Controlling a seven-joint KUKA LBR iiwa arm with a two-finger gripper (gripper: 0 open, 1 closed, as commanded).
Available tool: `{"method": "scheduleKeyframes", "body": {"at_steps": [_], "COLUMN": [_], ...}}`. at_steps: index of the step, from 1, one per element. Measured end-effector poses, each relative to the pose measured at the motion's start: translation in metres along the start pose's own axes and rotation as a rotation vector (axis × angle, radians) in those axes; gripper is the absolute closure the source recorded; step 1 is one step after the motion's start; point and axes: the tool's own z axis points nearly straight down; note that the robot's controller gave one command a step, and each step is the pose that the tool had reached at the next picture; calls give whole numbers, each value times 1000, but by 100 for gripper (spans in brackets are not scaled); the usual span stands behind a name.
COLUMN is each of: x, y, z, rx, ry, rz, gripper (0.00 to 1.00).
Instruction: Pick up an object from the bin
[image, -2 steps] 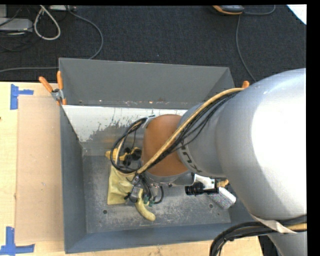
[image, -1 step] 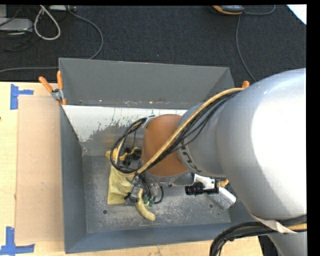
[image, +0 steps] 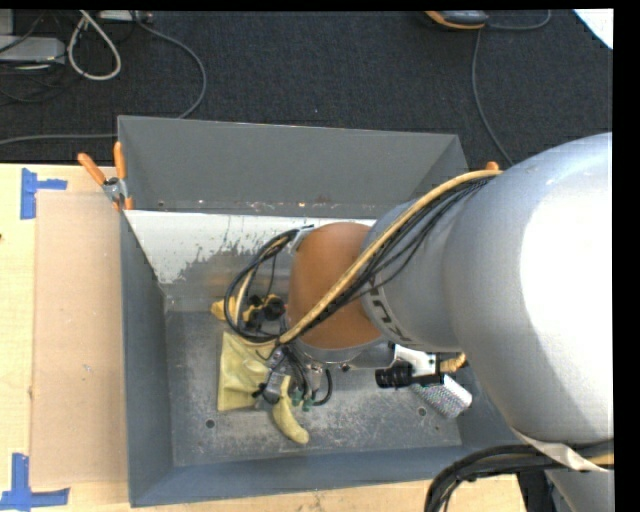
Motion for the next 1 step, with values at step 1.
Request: {"method": "scheduleKeyframes", "body": {"at_steps": [1], "x": [-1], "y": [0], "z": [-27], "rx": [-2], "ry": [-2], "rz": [-1], "gripper": [100]}}
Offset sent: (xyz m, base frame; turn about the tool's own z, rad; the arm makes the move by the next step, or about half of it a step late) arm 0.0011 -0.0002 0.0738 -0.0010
